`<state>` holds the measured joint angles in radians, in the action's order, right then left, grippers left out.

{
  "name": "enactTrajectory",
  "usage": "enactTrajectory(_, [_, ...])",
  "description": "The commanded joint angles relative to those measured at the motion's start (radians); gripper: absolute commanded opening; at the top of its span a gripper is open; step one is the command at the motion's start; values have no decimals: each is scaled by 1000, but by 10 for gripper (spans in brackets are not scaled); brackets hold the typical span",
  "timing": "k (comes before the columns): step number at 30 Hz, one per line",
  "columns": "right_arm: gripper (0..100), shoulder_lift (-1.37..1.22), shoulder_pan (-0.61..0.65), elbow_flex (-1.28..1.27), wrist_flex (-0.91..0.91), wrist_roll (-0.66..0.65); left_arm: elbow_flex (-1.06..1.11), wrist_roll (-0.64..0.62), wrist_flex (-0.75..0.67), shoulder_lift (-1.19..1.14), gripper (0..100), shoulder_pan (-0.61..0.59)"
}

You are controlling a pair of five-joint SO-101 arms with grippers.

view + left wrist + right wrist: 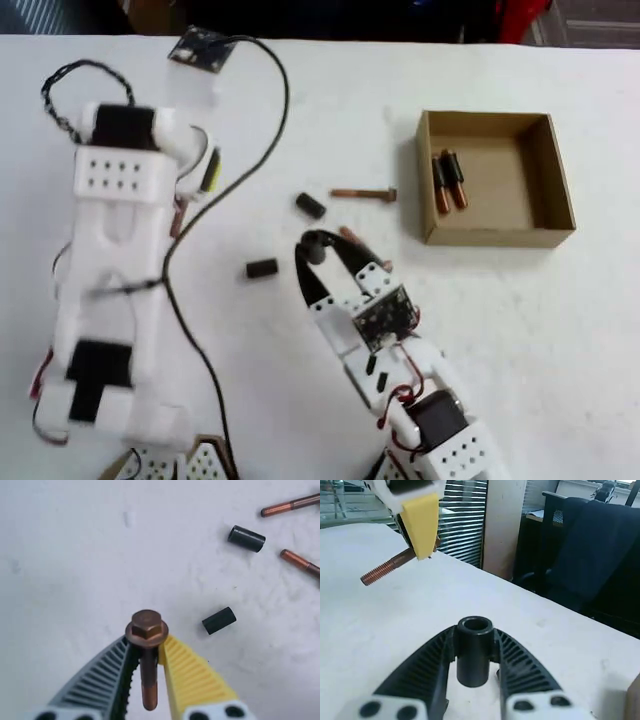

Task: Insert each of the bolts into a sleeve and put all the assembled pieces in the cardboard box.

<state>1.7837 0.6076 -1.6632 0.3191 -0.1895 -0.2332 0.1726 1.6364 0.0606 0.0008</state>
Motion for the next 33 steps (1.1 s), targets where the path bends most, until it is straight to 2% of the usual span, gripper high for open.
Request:
enactTrajectory(1, [16,16,7,5,-81,12,89,8,-92,188,20,73])
enactTrajectory(4, [16,16,7,5,-127,12,201,8,-176,286,20,99])
enactTrajectory(15, [16,16,2,-26,-120,14,491,9,-436,572,20,101])
enactTrajectory(21, [16,13,-97,-26,-119,20,621,9,-552,723,20,108])
enactTrajectory(25, [16,16,-124,-26,-47,155,698,9,-657,820,20,188])
enactTrajectory(28, [16,18,-120,-26,-39,161,750,9,-732,880,20,274])
enactTrajectory(33, [16,16,-114,-26,-36,163,776,6,-781,935,20,407])
